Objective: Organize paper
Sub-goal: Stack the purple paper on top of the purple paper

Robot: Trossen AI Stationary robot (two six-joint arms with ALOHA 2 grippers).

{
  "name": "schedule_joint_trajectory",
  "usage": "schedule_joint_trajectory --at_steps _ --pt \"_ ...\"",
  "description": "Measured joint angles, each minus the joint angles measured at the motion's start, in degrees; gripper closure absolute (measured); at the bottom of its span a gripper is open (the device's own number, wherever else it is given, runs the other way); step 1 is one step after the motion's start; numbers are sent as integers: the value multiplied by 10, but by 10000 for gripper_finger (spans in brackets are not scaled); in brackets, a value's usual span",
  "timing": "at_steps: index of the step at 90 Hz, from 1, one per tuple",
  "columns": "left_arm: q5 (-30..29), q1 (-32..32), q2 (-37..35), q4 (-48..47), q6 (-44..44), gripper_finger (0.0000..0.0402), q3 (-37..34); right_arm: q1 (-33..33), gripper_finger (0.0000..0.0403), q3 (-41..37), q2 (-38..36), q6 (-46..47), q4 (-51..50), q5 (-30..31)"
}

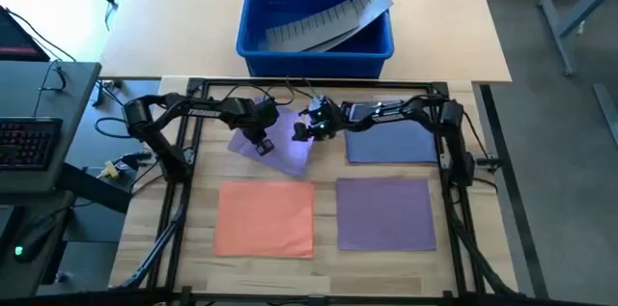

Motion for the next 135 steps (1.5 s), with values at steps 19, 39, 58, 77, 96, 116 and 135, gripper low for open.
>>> schedule_joint_trajectory --at_steps 19,39,58,77,96,116,135 --pt "1 -1 0 0 -16 401 0 9 221 -1 20 3 11 28" --pt "3 -3 -19 -44 -43 401 27 14 387 -1 20 1 6 26" --pt "-50 3 -116 -164 -45 401 154 -21 402 -1 -65 -45 -112 -17" --pt "-138 3 -231 -153 -30 401 226 -70 403 0 -232 -159 -387 -181" --pt "-167 7 -288 -156 -31 401 225 -54 403 -86 -405 -169 -642 -203" --pt "-166 5 -282 -173 -35 401 224 22 403 -313 -582 -31 -649 -174" --pt "-152 2 -262 -172 -35 401 225 85 403 -405 -669 -20 -618 -167"
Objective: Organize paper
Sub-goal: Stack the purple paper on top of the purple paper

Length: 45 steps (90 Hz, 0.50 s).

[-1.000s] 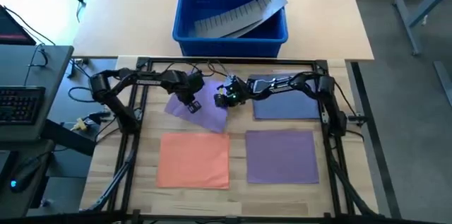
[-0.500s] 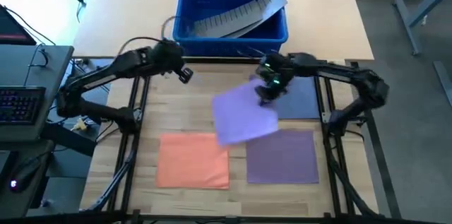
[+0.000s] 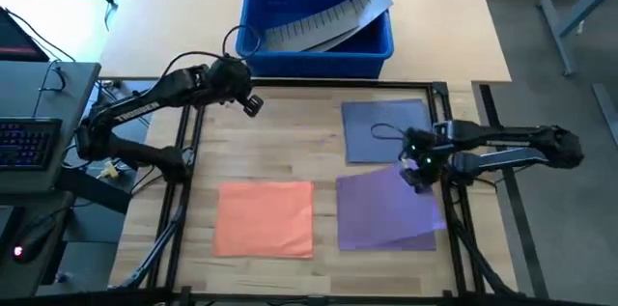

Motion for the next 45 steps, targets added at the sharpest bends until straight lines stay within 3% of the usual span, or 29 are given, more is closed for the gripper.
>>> schedule_joint_trajectory --at_steps 29,45 --pt "28 -2 36 0 4 401 0 58 403 -13 -12 251 75 24" --pt "29 -6 47 1 5 401 0 100 403 -7 -21 315 84 41"
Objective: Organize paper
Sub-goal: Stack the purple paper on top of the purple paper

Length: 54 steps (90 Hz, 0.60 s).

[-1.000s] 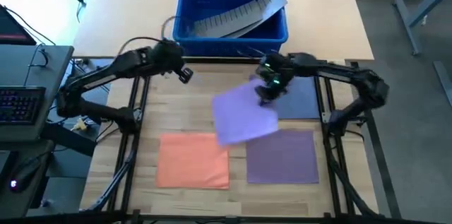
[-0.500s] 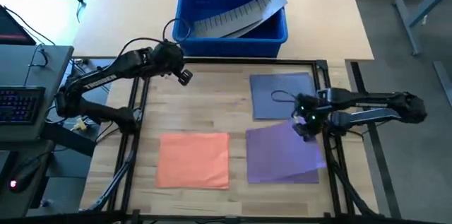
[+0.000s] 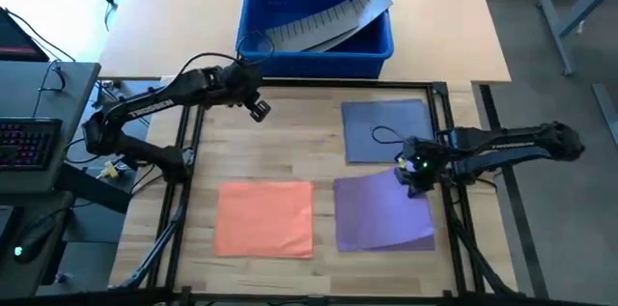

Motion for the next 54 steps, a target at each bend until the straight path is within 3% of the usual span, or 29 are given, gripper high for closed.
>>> schedule_joint_trajectory --at_steps 23,54 --pt "2 -2 6 1 1 401 0 39 403 0 2 67 -5 46" --pt "1 -2 6 1 1 401 0 99 403 0 2 174 27 61"
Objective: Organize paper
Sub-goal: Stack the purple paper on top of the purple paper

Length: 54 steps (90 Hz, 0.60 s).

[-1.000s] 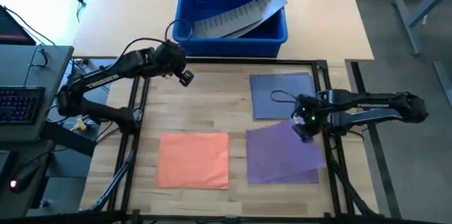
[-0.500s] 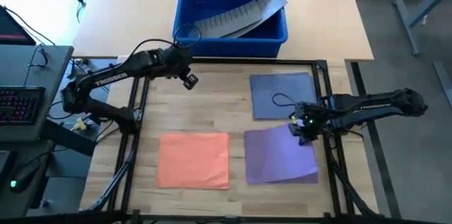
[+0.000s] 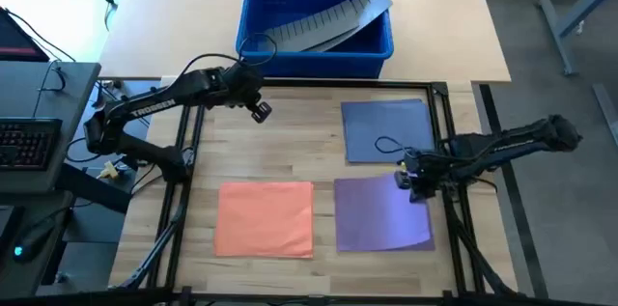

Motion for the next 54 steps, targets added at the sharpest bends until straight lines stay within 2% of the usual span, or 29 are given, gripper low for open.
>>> schedule_joint_trajectory --at_steps 26,54 --pt "0 0 0 0 0 401 0 26 403 0 0 38 -20 29" --pt "0 0 0 0 0 401 0 45 403 0 1 84 35 60"
